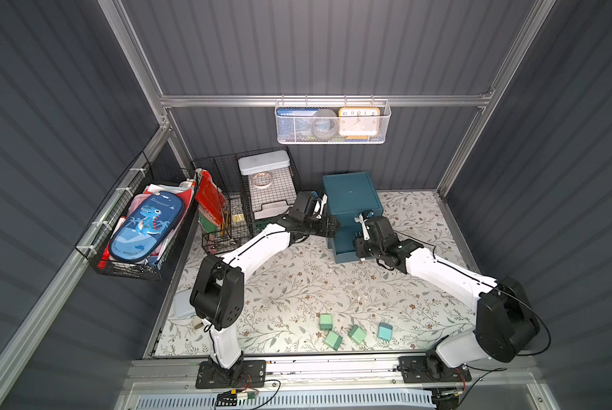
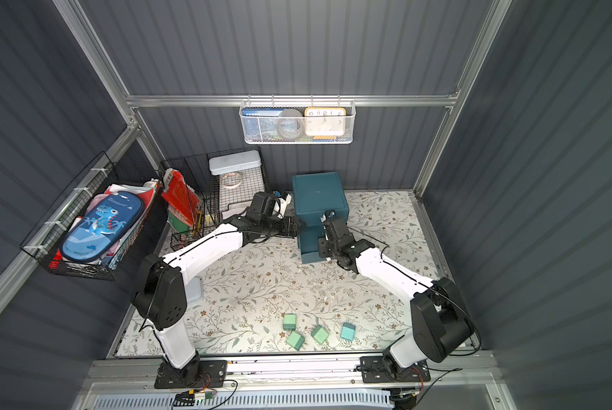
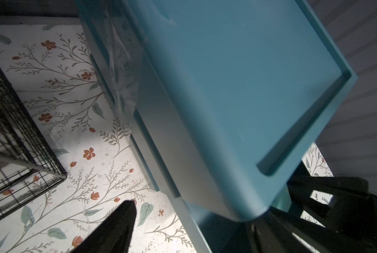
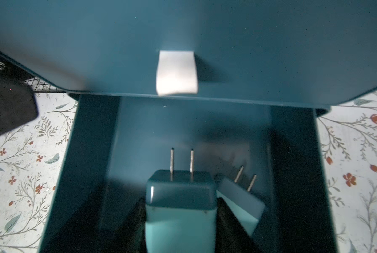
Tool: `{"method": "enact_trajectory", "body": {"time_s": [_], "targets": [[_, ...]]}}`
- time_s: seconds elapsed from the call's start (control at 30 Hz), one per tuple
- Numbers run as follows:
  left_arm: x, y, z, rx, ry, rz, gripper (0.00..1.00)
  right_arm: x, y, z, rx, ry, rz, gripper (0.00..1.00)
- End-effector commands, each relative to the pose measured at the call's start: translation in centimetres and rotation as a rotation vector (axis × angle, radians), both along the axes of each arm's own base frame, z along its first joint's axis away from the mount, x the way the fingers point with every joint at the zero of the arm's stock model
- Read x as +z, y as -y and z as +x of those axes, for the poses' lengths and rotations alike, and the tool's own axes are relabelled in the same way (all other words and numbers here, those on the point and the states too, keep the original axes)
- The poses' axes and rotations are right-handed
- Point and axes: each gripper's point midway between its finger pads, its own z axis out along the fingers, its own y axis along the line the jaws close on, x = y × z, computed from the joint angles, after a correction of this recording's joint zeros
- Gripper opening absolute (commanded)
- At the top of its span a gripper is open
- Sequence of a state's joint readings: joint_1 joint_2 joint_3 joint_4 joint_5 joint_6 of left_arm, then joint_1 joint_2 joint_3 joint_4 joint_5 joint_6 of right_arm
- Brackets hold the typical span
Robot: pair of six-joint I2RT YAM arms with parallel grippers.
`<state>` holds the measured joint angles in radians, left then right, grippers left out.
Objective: Place the plugs into the drawer by color
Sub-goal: Place the plug in the drawer.
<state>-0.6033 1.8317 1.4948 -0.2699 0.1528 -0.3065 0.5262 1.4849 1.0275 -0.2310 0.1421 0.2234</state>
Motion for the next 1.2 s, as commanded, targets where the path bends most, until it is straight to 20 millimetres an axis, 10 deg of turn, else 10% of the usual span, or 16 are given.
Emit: {"method": "enact_trajectory", "body": {"time_s": [0.0,0.53,0.87,1.17], "targets": [[1.0,0.2,-0.1,-0.012,0.019,-0.011,0.83,-0.6,0.0,-2.3,0.02,-0.063,0.019,0.26],[0.9,0.1,-0.1,-0.008,0.02,-0.01,0.84,-4.1,0.5,-0.8,-0.013,-0.165,-0.084,0.41],[0.9,0.2,0.0,-0.008,0.018,-0.009,0.84,-0.3,1.0,-0.3,-0.012,-0.122,-0.072,0.65],[1.9,0.4,0.2,-0.019,0.032,-0.02,0.84,3.2,4.8,-8.6,-0.167,-0.208,-0.028,0.66]]}}
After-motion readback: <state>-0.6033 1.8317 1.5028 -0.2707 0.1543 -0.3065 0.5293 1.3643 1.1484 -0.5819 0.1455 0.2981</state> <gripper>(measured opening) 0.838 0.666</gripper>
